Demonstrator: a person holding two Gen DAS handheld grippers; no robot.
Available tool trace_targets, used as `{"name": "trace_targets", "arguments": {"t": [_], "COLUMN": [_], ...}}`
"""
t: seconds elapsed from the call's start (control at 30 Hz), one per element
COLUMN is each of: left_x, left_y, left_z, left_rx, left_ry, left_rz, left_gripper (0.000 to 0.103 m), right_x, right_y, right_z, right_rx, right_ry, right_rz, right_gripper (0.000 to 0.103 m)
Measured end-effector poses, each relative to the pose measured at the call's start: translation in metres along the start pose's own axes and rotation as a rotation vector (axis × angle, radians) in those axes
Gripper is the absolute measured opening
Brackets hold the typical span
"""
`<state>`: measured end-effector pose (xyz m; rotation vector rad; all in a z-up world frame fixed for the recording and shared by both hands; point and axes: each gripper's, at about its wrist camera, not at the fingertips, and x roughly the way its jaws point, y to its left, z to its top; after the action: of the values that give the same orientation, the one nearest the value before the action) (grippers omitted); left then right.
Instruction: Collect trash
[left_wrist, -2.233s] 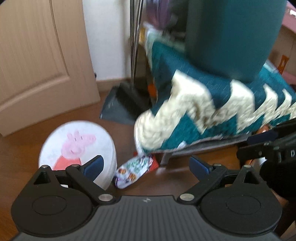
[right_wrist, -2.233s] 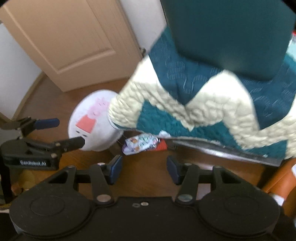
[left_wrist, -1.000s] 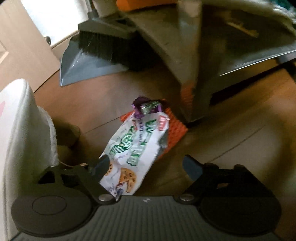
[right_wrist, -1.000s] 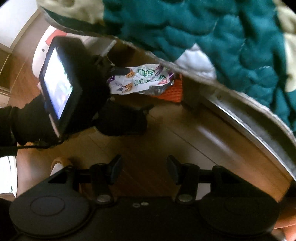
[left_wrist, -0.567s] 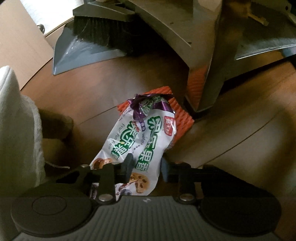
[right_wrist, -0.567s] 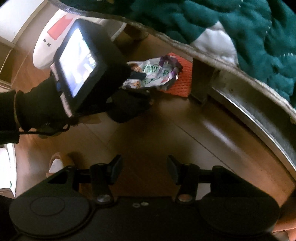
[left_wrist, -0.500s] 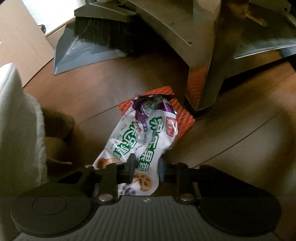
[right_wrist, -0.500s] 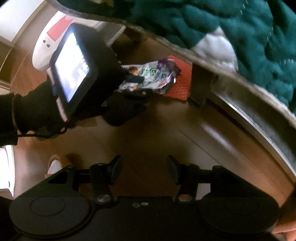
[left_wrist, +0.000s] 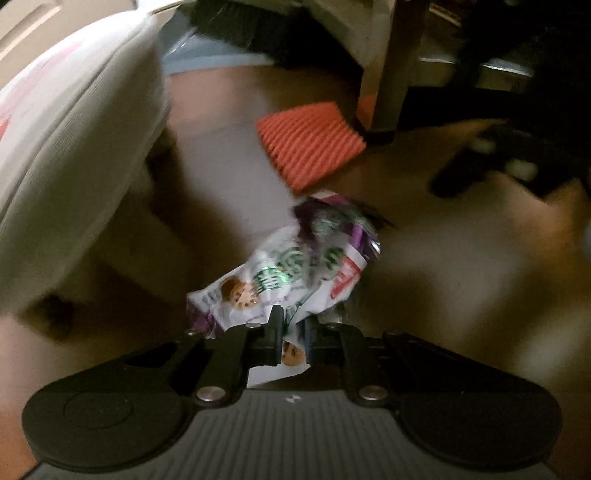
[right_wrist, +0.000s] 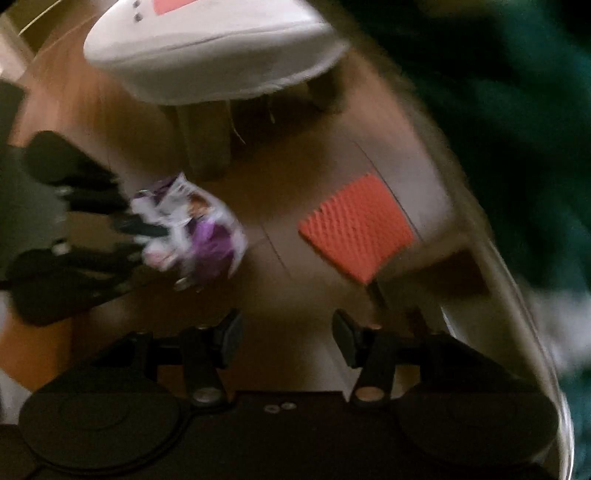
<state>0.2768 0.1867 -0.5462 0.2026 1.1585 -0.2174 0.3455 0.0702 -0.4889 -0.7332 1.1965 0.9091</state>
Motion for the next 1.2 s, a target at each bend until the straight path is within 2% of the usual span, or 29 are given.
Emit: {"name": "trace_targets", "arguments": {"t": [0.2, 0.4, 0.47, 0.53, 0.67, 0.83, 0.87, 0.93, 1.0, 1.2], "left_x": [-0.015, -0.014, -0.01, -0.012, -0.009, -0.007, -0.006, -0.007, -0.006, -0.009], "left_y": [0.012, 0.012, 0.012, 0.011, 0.009, 0.011, 0.01, 0.009, 0.01, 0.011], "left_z": [-0.018, -0.015, -0.011, -0.014, -0.014, -0.013, -0.013, -0.012, -0.012, -0.009], "left_rx": [-0.074, -0.167, -0.162, -0.146, -0.148, -0.166, -0.167, -0.171, -0.181, -0.21], "left_ry": [0.006, 0.023, 0.03, 0.034, 0.047, 0.065, 0.064, 0.063, 0.066, 0.062], "left_rz": [0.043, 0.046, 0.046, 0.052, 0.052, 0.053, 0.055, 0.057, 0.055, 0.051], "left_gripper": [0.011, 0.011, 0.011, 0.011, 0.011, 0.011, 0.011, 0.011, 0.011, 0.011], "right_x": [0.048, 0.084, 0.089, 0.099, 0.101, 0.103, 0.102, 0.104, 0.1, 0.076], "right_y": [0.008, 0.004, 0.002, -0.003, -0.015, -0.013, -0.012, -0.009, -0.003, 0.008], "right_z": [0.035, 0.054, 0.056, 0.057, 0.056, 0.054, 0.052, 0.051, 0.047, 0.034], "right_rx": [-0.11, -0.144, -0.15, -0.146, -0.087, -0.089, -0.086, -0.11, -0.134, -0.061], "right_ry": [-0.015, -0.005, 0.011, 0.042, 0.045, 0.049, 0.05, 0.057, 0.062, 0.059], "right_rz": [-0.08, -0.125, -0.146, -0.146, -0.089, -0.096, -0.098, -0.117, -0.142, -0.055], "right_gripper": [0.052, 0.052, 0.052, 0.052, 0.054, 0.051, 0.048, 0.034, 0.01, 0.008]}}
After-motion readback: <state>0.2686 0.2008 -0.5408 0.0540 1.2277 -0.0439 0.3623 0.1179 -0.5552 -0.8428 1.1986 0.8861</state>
